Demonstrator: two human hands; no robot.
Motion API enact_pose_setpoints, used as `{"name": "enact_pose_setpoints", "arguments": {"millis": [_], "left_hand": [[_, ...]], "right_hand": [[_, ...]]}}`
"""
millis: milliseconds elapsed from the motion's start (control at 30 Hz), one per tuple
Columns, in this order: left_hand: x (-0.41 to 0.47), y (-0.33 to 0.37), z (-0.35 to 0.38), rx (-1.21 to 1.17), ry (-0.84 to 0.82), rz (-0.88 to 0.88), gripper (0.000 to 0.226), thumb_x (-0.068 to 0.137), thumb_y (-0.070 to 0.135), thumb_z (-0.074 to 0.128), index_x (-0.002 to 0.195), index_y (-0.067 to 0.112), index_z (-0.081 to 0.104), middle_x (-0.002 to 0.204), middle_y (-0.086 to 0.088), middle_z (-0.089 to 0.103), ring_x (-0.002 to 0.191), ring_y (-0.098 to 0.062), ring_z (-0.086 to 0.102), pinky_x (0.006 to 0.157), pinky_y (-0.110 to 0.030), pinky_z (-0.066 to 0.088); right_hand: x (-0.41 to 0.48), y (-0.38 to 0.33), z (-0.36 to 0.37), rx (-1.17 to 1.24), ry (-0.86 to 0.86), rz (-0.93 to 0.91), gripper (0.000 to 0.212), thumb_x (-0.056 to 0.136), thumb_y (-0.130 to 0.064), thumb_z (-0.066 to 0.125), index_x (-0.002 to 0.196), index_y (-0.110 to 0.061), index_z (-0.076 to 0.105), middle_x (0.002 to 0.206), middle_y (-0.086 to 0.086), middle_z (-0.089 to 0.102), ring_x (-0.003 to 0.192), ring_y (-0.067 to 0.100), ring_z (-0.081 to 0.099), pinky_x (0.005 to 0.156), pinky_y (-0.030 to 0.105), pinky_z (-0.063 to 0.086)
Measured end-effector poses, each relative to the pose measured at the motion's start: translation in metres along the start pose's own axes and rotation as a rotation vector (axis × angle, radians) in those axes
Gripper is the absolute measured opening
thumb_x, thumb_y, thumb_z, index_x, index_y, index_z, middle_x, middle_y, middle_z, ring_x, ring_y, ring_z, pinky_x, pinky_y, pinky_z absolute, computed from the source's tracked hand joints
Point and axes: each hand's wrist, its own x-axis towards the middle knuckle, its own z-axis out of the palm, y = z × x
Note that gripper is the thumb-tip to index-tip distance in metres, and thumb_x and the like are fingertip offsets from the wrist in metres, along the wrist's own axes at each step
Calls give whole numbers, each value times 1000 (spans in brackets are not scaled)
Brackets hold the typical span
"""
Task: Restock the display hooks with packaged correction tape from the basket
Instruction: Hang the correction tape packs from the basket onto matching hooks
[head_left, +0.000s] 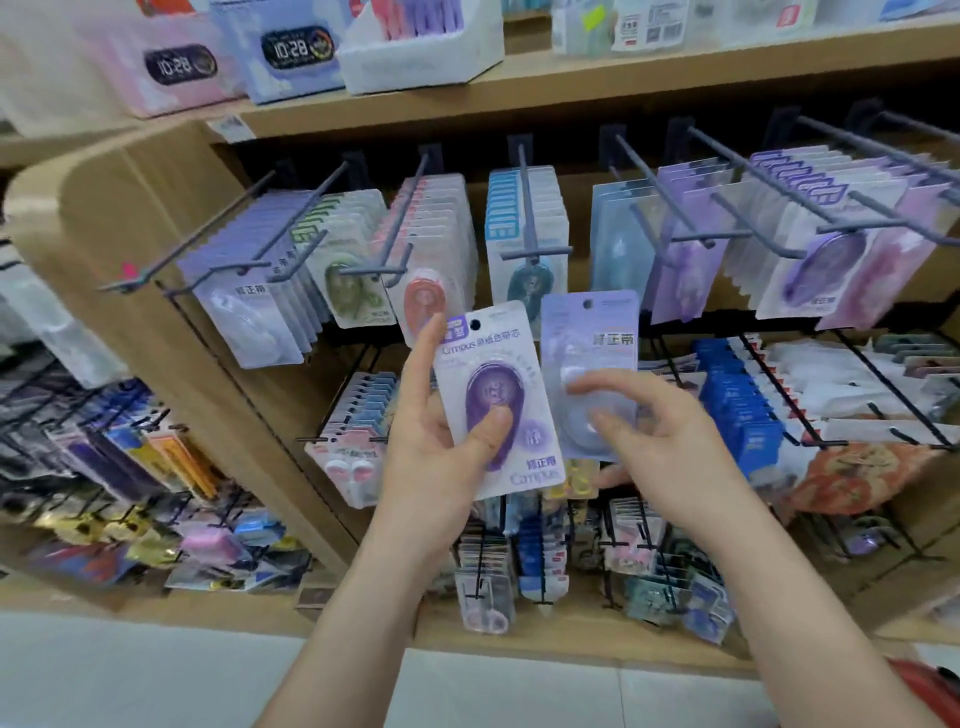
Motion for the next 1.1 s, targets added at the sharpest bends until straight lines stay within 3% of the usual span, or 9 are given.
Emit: {"name": "enact_pose_setpoints", "arguments": {"millis": [167, 233, 300, 400, 533, 733, 867, 1000, 1100], "left_hand": [[1, 2, -6, -34, -38, 4, 85, 87, -8, 61, 148, 41, 28, 136, -13, 60, 118, -33, 63, 90, -52, 56], [0, 3, -9, -40, -51, 15, 86, 86, -6, 62, 149, 40, 25, 131, -10, 65, 114, -28, 66, 81, -40, 60], [0, 6, -11, -50, -43, 28, 83, 83, -1, 63, 144, 42, 28, 122, -5, 70, 106, -20, 70, 74, -28, 58], [6, 16, -17, -42, 58, 43, 64, 84, 11, 69, 131, 45, 42, 117, -3, 71, 104, -18, 69, 78, -28, 58], [24, 31, -28, 89, 134, 20, 7, 86, 14, 71, 89, 20, 73, 84, -6, 74, 77, -23, 66, 69, -37, 56], [32, 32, -31, 99, 66, 20, 14, 79, 30, 64, 80, 18, 72, 75, -1, 71, 71, -17, 63, 66, -32, 54], [38, 37, -9, 167, 36, 122, 9, 83, 23, 70, 74, 21, 72, 66, 8, 69, 65, -6, 61, 61, -23, 52], [43, 35, 38, 138, -83, 153, 5, 83, 21, 72, 79, 19, 70, 68, 6, 69, 65, -6, 62, 61, -25, 52], [44, 23, 82, 107, -202, 140, 10, 89, 13, 70, 81, 20, 68, 70, 8, 66, 66, -7, 57, 65, -28, 49]], "right_hand": [[0, -5, 26, 401, -132, 61, 18, 96, -19, 59, 95, -21, 77, 122, 11, 63, 92, 11, 71, 71, 26, 59], [3, -2, 29, 290, -172, -5, 20, 81, -42, 71, 96, -33, 79, 115, -4, 68, 102, 10, 69, 87, 35, 58], [7, 1, 32, 136, -105, -58, 13, 79, -37, 76, 92, -41, 78, 108, -7, 68, 104, 13, 67, 95, 46, 54], [12, 7, 37, 19, -55, -89, 16, 87, -23, 75, 87, -39, 76, 104, 4, 64, 100, 22, 63, 88, 55, 52], [11, 9, 44, 38, -72, -93, 17, 88, -22, 72, 82, -38, 75, 93, -11, 59, 96, 19, 63, 80, 51, 57], [12, 10, 46, 103, -29, -54, 15, 88, -25, 71, 73, -24, 70, 93, -1, 52, 89, 23, 63, 64, 31, 61], [6, 17, 30, -24, 25, -29, 38, 66, -65, 69, 70, -28, 71, 81, -4, 46, 78, 13, 53, 82, 50, 57], [-1, 35, -8, -69, 78, -2, 50, 64, -75, 69, 77, -27, 73, 93, 12, 50, 85, 22, 57, 88, 57, 52], [-9, 48, -45, -7, 157, -20, 64, 66, -84, 63, 75, -21, 71, 82, 0, 46, 87, 30, 54, 87, 62, 51]]}}
